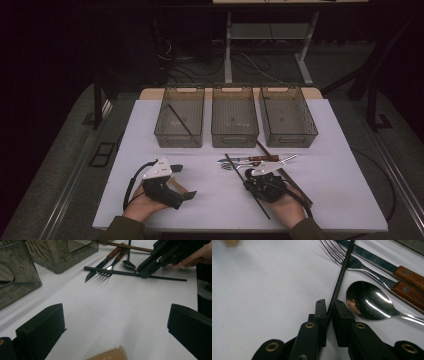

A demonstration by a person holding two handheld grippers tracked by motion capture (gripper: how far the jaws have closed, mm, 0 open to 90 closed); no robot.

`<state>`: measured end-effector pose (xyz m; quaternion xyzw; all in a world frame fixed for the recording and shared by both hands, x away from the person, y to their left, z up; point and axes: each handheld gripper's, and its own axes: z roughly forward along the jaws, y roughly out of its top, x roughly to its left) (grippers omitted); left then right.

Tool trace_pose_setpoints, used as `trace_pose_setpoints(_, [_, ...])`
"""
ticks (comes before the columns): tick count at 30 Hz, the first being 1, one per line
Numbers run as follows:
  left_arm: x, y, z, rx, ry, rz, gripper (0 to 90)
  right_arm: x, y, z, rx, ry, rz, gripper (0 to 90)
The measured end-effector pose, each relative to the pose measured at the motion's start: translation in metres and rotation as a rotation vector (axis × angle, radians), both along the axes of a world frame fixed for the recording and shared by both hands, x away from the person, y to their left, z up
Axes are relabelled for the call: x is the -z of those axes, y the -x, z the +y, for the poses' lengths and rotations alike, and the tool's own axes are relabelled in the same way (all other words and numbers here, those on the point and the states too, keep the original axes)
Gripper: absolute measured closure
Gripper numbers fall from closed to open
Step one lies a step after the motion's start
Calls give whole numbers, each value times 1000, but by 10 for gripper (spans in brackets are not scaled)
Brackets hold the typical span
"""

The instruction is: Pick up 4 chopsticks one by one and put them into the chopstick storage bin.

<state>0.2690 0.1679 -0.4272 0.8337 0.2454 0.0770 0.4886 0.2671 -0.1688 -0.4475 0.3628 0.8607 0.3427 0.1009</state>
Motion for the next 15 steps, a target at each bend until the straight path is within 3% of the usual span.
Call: trace_pose_setpoints(15, [0,0,0,1,3,-3,3,0,1,-2,44,-29,15,840])
